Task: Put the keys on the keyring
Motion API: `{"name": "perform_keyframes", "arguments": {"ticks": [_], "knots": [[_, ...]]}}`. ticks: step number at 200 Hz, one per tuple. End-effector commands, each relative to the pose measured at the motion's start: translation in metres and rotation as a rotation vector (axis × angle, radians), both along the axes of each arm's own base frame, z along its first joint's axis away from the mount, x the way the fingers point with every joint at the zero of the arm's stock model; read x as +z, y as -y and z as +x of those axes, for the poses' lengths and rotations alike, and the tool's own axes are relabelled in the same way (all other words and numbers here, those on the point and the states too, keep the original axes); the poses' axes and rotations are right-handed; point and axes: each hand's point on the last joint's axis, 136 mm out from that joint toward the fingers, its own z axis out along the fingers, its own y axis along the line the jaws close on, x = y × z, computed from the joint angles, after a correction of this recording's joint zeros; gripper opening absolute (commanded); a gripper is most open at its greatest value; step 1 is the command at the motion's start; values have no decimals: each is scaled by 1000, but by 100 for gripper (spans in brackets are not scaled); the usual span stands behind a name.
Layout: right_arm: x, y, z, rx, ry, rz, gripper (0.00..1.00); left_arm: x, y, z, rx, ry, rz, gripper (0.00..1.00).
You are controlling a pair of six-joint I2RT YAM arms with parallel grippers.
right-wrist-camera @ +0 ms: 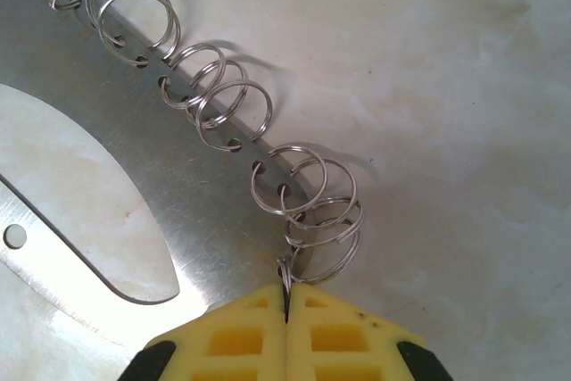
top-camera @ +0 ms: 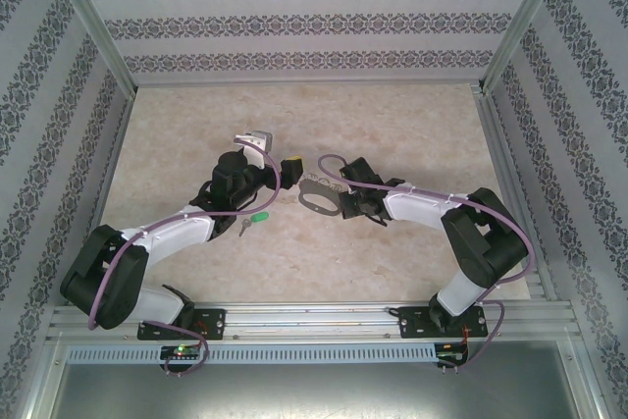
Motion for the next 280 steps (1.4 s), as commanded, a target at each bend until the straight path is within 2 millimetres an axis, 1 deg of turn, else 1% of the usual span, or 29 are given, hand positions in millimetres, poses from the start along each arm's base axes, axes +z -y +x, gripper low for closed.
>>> {"name": "perform_keyframes", "arguments": {"ticks": [1,20,37,56,79,112,133,150,158,166,177,192,217,256,280], "knots": [[14,-2,7,4,23,42,0,20,9,-1,-37,74,-27,100],[25,-7,10,23,45,112,0,24,11,0,-48,75,-22,100],[47,-14,12,61,92,204,0,31,16,-4,-90,98,-14,100],[78,-22,15,111,161,304,0,42,16,-4,-90,119,-6,100],[121,-29,15,174,258,408,0,58,13,-1,-79,142,0,100],[181,-34,18,245,398,532,0,92,16,3,-104,181,-18,100],[210,-33,20,274,473,584,0,112,21,7,-133,179,-27,100],[229,-32,20,303,526,625,0,126,26,6,-168,169,-22,100],[238,-31,21,313,549,643,0,127,28,5,-187,152,-11,100],[246,-30,21,321,572,660,0,132,30,4,-204,149,-5,99],[253,-29,22,329,588,681,0,137,33,1,-234,140,3,98],[262,-29,21,348,605,710,0,138,37,-4,-269,113,16,96],[269,-30,18,389,610,767,0,132,43,-8,-321,56,28,91],[273,-37,7,503,564,873,0,117,50,-16,-380,-26,23,74],[270,-41,1,552,524,901,0,113,54,-25,-416,-36,-11,70]]}}
